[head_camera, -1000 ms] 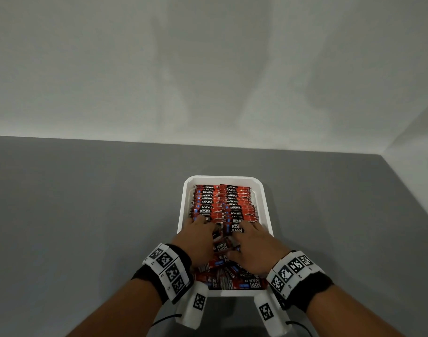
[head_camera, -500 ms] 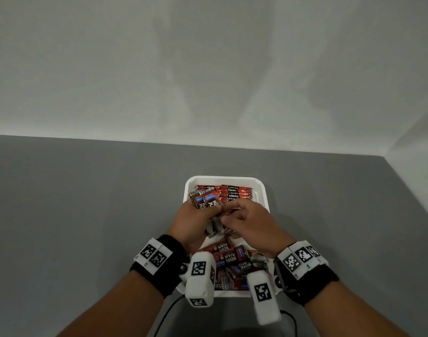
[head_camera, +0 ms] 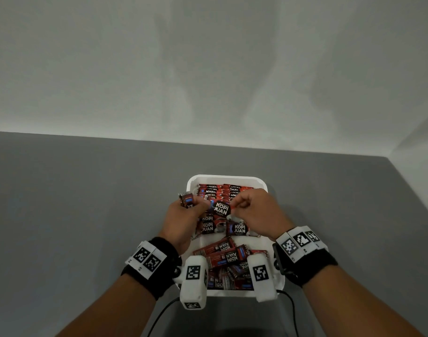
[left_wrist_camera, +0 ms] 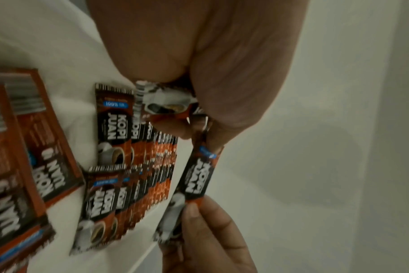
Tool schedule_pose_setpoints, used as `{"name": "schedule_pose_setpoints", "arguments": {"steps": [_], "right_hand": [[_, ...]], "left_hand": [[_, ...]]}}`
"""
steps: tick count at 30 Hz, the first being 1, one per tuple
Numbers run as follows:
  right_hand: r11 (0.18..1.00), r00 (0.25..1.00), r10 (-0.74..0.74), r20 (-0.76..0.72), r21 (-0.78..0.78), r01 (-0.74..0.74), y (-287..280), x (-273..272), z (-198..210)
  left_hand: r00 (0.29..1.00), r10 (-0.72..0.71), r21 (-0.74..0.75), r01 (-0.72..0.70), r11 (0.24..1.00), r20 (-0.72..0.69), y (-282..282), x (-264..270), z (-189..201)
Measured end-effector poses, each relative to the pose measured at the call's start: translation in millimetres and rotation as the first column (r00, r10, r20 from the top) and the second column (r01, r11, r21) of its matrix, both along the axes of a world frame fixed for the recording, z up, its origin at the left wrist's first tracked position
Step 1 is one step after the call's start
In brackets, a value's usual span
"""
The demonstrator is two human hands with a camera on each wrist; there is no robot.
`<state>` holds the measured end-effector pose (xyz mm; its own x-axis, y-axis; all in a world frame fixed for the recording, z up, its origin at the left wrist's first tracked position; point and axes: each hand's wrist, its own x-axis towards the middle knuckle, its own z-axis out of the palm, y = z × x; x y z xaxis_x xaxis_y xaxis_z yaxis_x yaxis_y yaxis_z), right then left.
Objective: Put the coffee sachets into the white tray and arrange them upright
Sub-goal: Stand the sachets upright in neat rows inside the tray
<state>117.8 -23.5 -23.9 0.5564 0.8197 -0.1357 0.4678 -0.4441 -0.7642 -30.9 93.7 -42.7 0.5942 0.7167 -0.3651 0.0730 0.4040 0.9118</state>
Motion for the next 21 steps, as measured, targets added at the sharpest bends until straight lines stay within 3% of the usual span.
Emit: {"name": "schedule_pose_setpoints", "arguments": {"steps": [5,9,15,21], "right_hand": [[0.962,0.967,0.193,0.167,-0.228,-0.153,18,-3,-16],[0.930,0.938,0.274,0.213,-0.308,-0.202,38,-19,-37],[0.909,0.898,0.310,0.312,-0.375,-0.183,52,-26,-59],[0.911,0.884,0.322,0.339,-0.366,-0.191,51,-25,-62]], "left_hand": [[0.988,0.151,-0.139,-0.155,0.978,-0.038,17,-4,1],[0.977,0.203,-0.220,-0.213,0.952,-0.068,21,-5,-2],[0.982,0.182,-0.182,-0.187,0.965,-0.043,23,-12,-6],[0.992,0.118,-0.028,-0.119,0.992,-0.048,21,-13,-9]]}}
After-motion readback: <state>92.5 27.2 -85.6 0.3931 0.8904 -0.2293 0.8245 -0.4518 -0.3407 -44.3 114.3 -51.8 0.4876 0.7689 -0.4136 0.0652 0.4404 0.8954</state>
